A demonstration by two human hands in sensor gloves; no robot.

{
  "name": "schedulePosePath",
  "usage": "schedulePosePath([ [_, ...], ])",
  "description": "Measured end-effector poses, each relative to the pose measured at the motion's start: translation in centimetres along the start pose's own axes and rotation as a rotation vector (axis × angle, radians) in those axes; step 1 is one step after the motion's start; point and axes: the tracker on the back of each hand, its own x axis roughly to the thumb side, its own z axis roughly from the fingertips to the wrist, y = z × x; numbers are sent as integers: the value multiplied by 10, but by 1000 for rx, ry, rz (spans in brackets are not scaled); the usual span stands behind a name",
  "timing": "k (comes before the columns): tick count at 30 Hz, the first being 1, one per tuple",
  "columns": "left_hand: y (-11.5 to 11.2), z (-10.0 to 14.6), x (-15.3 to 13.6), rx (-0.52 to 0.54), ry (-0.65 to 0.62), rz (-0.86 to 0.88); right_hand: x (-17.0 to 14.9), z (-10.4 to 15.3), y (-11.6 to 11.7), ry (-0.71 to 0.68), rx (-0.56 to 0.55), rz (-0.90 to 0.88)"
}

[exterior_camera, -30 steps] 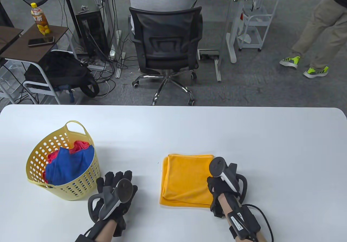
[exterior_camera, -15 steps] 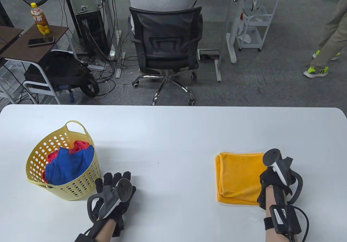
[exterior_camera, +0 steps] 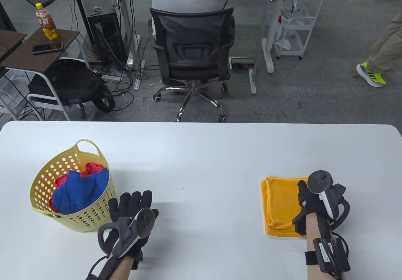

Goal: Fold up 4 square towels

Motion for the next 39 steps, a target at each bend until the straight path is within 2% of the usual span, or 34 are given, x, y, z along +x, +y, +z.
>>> schedulePosePath([
  [1, 17, -1, -4, 31, 22, 11, 5, 2, 0, -31, 12, -23],
  [3, 66, -7, -25, 82, 122, 31, 23, 11, 3, -126, 49, -118],
  [4, 81, -12, -35, 90, 172, 42, 28, 12, 4, -156, 60, -141],
  [6, 107, -34, -58, 53, 280, 17, 39, 14, 2, -235, 118, -185],
  [8, 118, -61, -78, -42, 364, -107, 44, 17, -5, -292, 126, -232],
  [10, 111, -85, -92, -102, 404, -248, 47, 21, -12, -336, 125, -289],
  [12, 91, -101, -102, -247, 511, -346, 48, 23, -20, -364, 106, -323],
  [15, 57, -115, -110, -436, 595, -421, 49, 27, -30, -389, 46, -367],
  [19, 29, -122, -113, -544, 629, -500, 52, 32, -37, -406, 35, -394],
  [23, 31, -122, -112, -466, 594, -579, 56, 35, -40, -431, 32, -424],
  [26, 52, -118, -109, -400, 578, -568, 59, 36, -39, -439, 47, -417],
  [30, 107, -108, -98, -312, 539, -543, 59, 37, -38, -447, 61, -425],
  [33, 158, -98, -85, -179, 520, -492, 60, 38, -39, -454, 68, -431],
  [35, 189, -92, -76, -78, 498, -447, 61, 39, -41, -462, 65, -439],
  [39, 248, -77, -48, 197, 405, -372, 63, 44, -46, -482, 68, -463],
])
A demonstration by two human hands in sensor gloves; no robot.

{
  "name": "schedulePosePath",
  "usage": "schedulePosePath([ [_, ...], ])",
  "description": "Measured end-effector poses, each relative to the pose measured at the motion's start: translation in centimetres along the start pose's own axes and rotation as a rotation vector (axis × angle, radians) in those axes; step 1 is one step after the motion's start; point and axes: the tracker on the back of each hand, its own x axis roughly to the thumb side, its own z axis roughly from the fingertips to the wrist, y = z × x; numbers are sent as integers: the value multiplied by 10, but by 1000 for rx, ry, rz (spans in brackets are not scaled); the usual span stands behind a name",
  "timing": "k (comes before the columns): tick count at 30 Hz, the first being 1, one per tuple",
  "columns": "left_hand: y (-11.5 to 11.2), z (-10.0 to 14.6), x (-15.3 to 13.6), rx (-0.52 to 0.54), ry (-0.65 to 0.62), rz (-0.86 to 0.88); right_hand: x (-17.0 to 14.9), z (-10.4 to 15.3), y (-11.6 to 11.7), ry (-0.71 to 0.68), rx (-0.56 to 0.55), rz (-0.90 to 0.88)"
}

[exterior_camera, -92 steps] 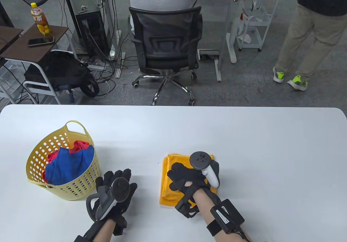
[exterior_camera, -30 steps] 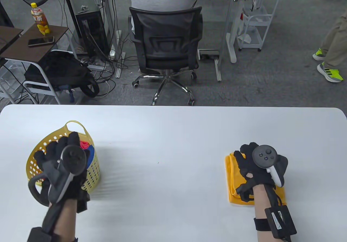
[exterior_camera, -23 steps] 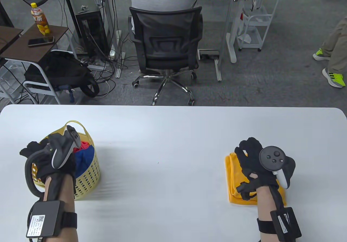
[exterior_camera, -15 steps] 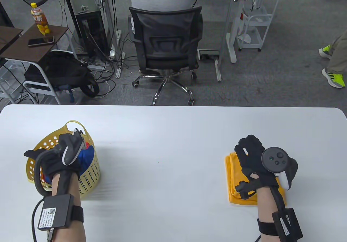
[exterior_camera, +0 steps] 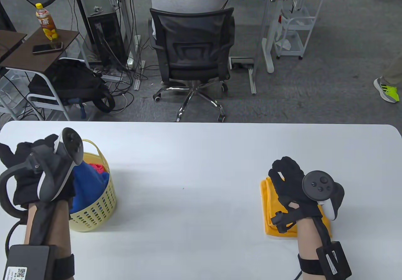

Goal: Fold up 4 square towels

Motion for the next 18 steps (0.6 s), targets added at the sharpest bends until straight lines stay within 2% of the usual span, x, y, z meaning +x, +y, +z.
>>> schedulePosePath([
  [3, 40, 10, 3, 133, -24, 108, 4, 2, -3, -14, -4, -8],
  [5, 67, 20, 6, 241, -55, 240, 7, 3, -5, -25, -5, -22],
  [7, 85, 29, 11, 304, -90, 365, 8, 4, -7, -33, -11, -30],
  [14, 118, 49, 30, 425, -236, 693, 9, 6, -10, -36, -15, -45],
  [16, 124, 49, 36, 433, -306, 750, 9, 6, -10, -34, -14, -48],
  [18, 127, 48, 42, 416, -322, 790, 10, 6, -10, -33, -13, -49],
])
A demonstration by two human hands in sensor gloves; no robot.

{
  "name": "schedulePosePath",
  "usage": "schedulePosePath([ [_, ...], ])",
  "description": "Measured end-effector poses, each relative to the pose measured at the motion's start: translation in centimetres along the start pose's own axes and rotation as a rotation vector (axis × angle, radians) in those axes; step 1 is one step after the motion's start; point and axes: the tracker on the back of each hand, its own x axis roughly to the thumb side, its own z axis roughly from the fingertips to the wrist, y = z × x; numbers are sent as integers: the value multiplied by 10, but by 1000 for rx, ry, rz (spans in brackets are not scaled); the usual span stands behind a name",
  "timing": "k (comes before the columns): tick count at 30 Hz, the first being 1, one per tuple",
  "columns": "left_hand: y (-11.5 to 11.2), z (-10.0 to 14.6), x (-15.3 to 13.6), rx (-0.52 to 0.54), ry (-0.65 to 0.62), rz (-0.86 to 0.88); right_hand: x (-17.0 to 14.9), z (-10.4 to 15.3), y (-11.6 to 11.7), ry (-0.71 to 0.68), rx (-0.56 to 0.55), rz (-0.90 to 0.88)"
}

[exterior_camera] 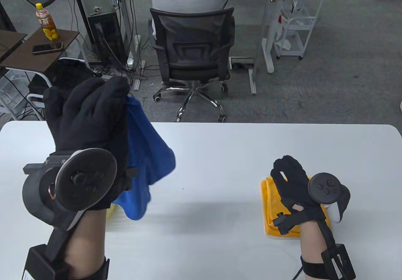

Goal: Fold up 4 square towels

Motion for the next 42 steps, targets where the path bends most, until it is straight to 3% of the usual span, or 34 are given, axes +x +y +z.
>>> schedulePosePath([
  [3, -17, -2, 2, -51, 19, 25, 0, 0, 0, 3, 0, 1],
  [9, -81, 12, 10, -204, 18, 92, -1, 0, -3, 12, 0, -3],
  [12, -114, 31, 18, -257, -31, 117, -2, 0, -7, 14, -10, -9],
  [15, -148, 64, 16, -280, -74, 123, -3, 0, -9, 14, -10, -25],
  [17, -180, 95, 8, -409, -101, 80, -3, 0, -9, 15, -12, -25],
  [19, -217, 137, -8, -602, -112, 35, -4, 0, -7, 20, -1, -20],
  [20, -242, 167, -19, -811, -145, 28, -4, -1, -6, 22, 6, -18],
  [22, -270, 209, -36, -1076, -137, -24, -4, -1, -2, 27, 7, 4],
  [23, -278, 225, -44, -1116, -113, -45, -3, -1, -1, 26, 4, 21],
  [25, -288, 249, -64, -1088, -77, -61, -2, -1, 2, 25, 8, 45],
  [31, -276, 265, -95, -858, 50, 53, -2, -3, 9, 27, 28, 52],
  [35, -270, 267, -79, -1002, -65, -80, -3, -4, 14, 32, 37, 64],
  [39, -280, 283, -56, -1243, -122, -262, 0, -4, 19, 25, 51, 84],
  [42, -291, 300, -52, -1291, -25, -256, 2, -3, 21, 18, 60, 92],
])
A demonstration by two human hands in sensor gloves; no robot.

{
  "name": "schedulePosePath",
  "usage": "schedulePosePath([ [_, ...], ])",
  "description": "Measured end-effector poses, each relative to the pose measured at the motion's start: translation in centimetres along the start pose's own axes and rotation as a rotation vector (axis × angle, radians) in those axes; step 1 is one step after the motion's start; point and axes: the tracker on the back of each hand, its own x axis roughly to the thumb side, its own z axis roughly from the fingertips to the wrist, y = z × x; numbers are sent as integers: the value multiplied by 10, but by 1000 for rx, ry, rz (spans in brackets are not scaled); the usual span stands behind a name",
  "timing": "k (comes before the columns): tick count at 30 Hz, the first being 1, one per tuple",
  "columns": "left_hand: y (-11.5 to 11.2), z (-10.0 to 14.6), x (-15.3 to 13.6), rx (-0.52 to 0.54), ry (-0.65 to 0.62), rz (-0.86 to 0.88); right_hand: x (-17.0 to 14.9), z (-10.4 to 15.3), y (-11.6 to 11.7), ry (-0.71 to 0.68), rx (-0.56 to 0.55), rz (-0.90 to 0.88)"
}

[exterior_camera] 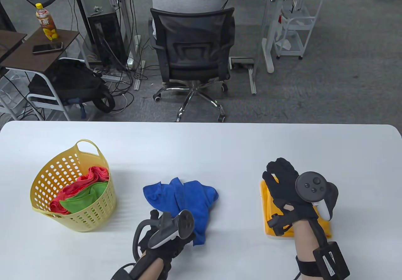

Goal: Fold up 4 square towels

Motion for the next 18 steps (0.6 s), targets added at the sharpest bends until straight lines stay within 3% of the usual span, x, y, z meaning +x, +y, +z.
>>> schedulePosePath([
  [4, -23, -5, 12, -34, 108, 85, 0, 0, 1, -3, 6, 1],
  [7, -24, -7, 18, 57, 124, 9, 0, 0, 1, -1, 8, 2],
  [10, -20, -8, 13, 33, 92, 29, 1, 0, 1, -1, 10, 0],
  [12, -10, -5, 5, 50, 63, 60, 1, 0, 1, -3, 10, -3],
  [18, 64, 29, -13, 462, 156, -115, 6, 2, 4, -21, 28, -5],
])
